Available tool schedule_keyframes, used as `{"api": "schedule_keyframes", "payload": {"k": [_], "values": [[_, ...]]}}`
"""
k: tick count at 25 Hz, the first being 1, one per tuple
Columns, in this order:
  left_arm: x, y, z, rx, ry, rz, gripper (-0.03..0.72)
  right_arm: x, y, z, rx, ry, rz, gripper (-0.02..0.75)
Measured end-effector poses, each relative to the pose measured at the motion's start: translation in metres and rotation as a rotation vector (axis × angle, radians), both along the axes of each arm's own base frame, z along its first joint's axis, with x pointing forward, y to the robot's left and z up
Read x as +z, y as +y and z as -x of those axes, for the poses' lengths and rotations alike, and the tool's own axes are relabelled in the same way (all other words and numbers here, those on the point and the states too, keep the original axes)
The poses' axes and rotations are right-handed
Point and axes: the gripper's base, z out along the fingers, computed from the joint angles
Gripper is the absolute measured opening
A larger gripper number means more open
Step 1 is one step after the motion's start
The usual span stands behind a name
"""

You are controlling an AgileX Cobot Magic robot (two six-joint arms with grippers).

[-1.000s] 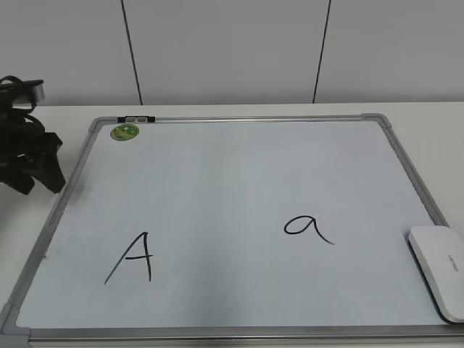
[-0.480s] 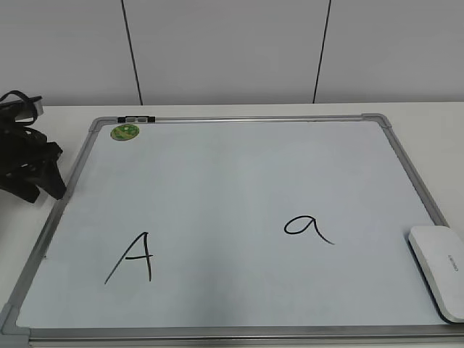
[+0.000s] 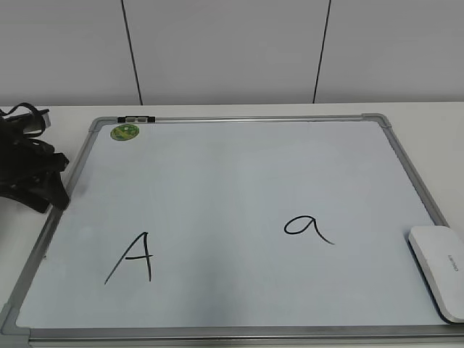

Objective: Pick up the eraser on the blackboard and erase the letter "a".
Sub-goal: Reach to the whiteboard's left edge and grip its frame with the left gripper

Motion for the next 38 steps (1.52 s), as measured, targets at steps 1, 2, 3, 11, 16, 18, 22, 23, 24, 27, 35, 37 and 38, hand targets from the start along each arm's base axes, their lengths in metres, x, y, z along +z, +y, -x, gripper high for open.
{"api": "schedule_keyframes", "payload": {"k": [1,2,3,11,16,18,22,23,24,27,35,37,38], "values": [[-0.0018,0.0,-0.0002,0.0,0.003,0.0,0.313,0.0,0.0,0.0,0.0,0.0,0.0,0.587],[-0.0035,-0.0002,-0.0001,0.002,0.008,0.003,0.303,0.0,0.0,0.0,0.0,0.0,0.0,0.587],[-0.0043,-0.0003,-0.0003,0.002,0.008,0.004,0.295,0.0,0.0,0.0,0.0,0.0,0.0,0.587],[-0.004,-0.0012,-0.0024,0.012,0.002,0.016,0.222,0.0,0.0,0.0,0.0,0.0,0.0,0.587],[-0.006,-0.0018,-0.0035,0.018,0.006,0.025,0.202,0.0,-0.0002,0.0,-0.001,0.0,0.002,0.587],[-0.006,-0.0021,-0.0036,0.02,0.005,0.028,0.187,0.0,-0.0002,0.0,-0.001,0.0,0.002,0.587],[-0.0059,-0.0023,-0.0036,0.022,0.005,0.031,0.145,0.0,-0.0002,0.0,-0.001,0.0,0.002,0.587],[-0.0058,-0.0024,-0.0035,0.021,0.007,0.032,0.139,0.0,-0.0002,0.0,-0.001,0.0,0.002,0.586],[-0.0058,-0.0025,-0.0035,0.022,0.007,0.033,0.134,0.0,-0.0002,0.0,-0.001,0.0,0.002,0.586],[-0.0057,-0.0027,-0.0034,0.023,0.008,0.035,0.131,0.0,-0.0002,0.0,-0.001,0.0,0.002,0.586],[-0.0055,-0.0023,-0.0029,0.024,0.015,0.039,0.131,0.0,-0.0002,0.0,-0.001,0.0,0.002,0.587],[-0.0057,-0.0017,-0.0029,0.025,0.018,0.042,0.134,0.0,-0.0002,0.0,-0.001,0.0,0.002,0.587],[-0.0051,-0.0018,-0.0031,0.024,0.02,0.043,0.136,0.0,-0.0002,0.0,-0.001,0.0,0.002,0.587]]}}
